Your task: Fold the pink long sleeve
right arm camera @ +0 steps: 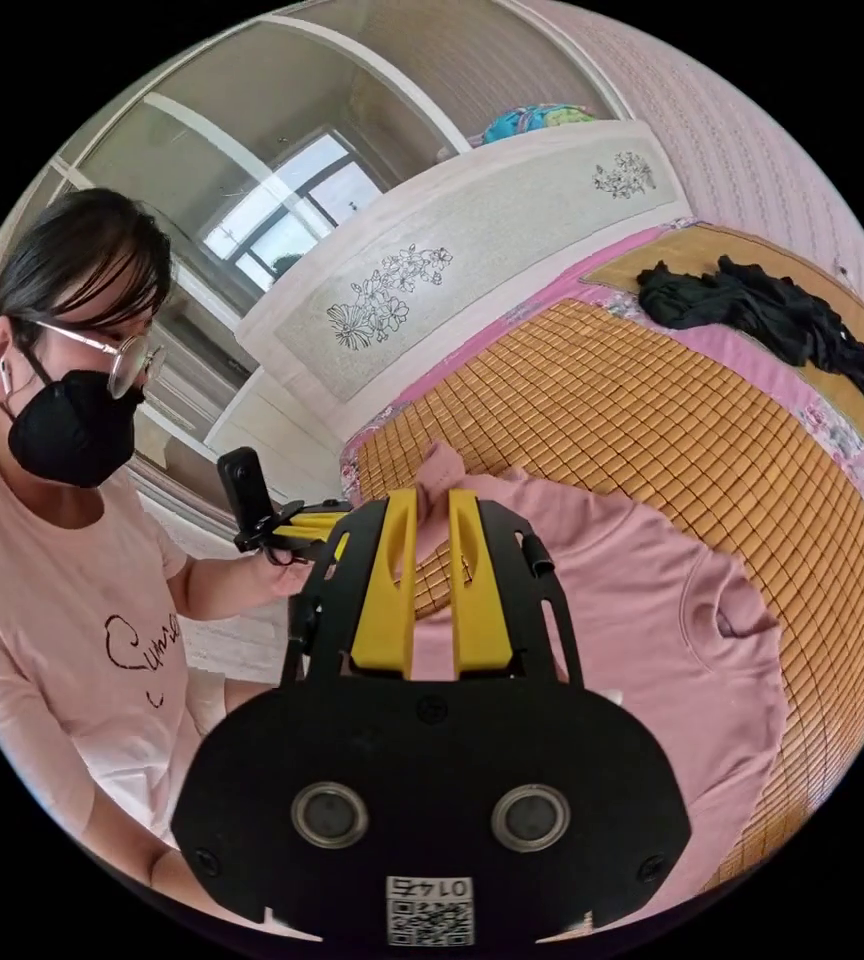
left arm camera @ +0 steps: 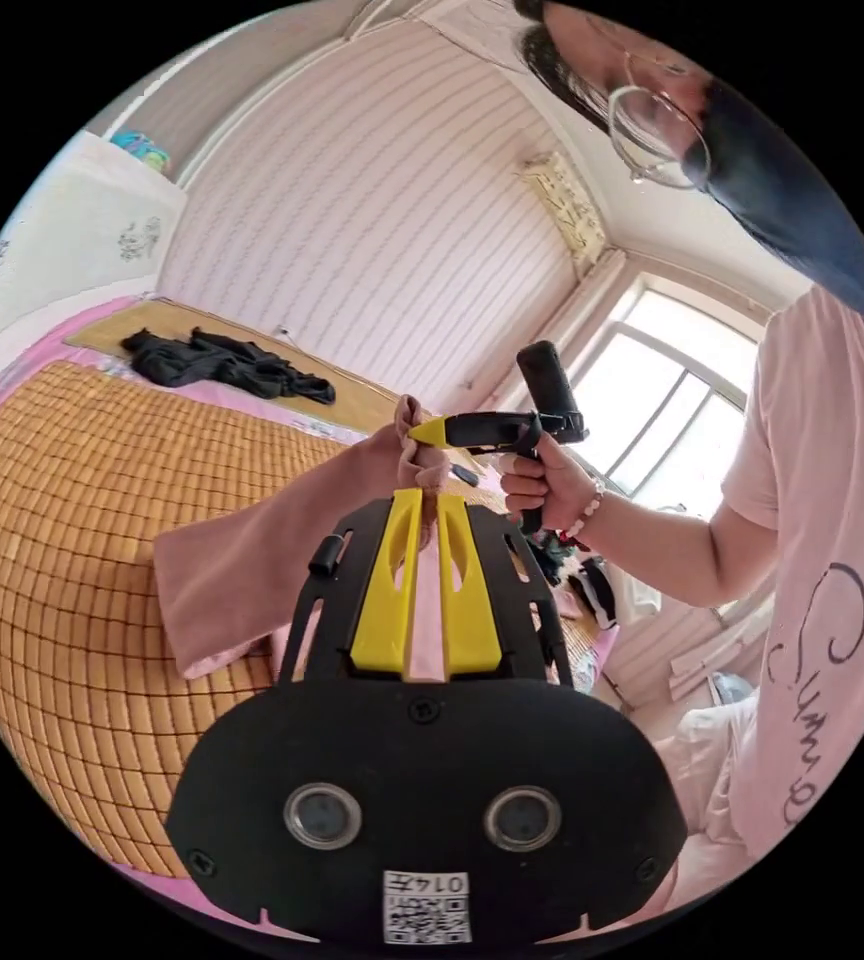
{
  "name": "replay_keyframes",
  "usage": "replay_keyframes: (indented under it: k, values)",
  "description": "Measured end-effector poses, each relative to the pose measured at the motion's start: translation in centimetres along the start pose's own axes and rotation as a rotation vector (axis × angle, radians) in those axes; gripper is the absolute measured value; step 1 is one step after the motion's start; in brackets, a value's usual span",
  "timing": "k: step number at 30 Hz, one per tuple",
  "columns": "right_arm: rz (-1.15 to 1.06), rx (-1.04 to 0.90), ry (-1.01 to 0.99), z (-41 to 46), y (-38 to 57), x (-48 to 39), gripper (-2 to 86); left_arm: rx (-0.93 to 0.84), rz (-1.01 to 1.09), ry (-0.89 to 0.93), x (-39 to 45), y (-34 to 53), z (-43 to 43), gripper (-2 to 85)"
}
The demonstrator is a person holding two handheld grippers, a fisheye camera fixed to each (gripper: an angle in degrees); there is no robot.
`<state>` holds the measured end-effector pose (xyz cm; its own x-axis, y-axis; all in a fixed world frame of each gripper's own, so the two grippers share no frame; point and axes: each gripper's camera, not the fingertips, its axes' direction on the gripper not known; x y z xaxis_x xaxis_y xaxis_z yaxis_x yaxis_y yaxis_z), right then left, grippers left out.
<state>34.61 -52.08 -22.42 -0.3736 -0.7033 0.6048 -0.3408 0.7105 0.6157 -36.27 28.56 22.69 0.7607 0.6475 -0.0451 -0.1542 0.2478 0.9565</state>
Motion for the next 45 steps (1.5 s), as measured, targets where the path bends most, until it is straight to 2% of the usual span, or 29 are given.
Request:
replay_keyframes:
  k: [4,10,13,20,26,29,32,35,40,45]
  values:
    - [0.137,0.023,0.073,-8.9,10.5,0.8,5.6,-0.149,0.115,0.158,6.0,1.7,6.5,1.8]
    - [0.372,-0.042,0.034,-14.2,22.8,3.1,5.6,-0.413,0.212,0.258,11.7,7.1,14.6,1.6]
    - [0.427,-0.074,0.015,-15.1,26.8,3.8,5.7,-0.550,0.272,0.250,13.3,9.8,17.8,1.8]
    - [0.605,-0.124,-0.042,-13.8,34.4,5.8,6.2,-0.824,0.253,0.236,12.4,14.8,23.8,3.6]
    - [0.862,-0.326,0.149,-12.9,41.7,7.0,1.7,-1.021,0.261,0.304,12.5,19.3,28.8,4.1]
    - [0.913,-0.320,0.128,-14.0,44.2,6.5,1.2,-1.064,0.325,0.385,14.0,19.9,30.5,4.1]
    - [0.971,-0.223,0.179,-16.5,45.9,6.3,2.4,-1.069,0.394,0.406,14.7,19.4,32.9,4.5]
    - [1.062,-0.064,0.267,-20.4,47.8,6.8,7.5,-1.033,0.425,0.365,14.1,17.3,37.1,5.1]
    - [1.231,0.130,0.637,-29.1,51.4,7.9,13.3,-0.909,0.504,0.280,14.1,11.9,46.7,5.5]
    - [1.335,0.212,0.822,-35.6,55.4,9.9,15.2,-0.855,0.642,0.173,15.5,9.2,57.4,6.6]
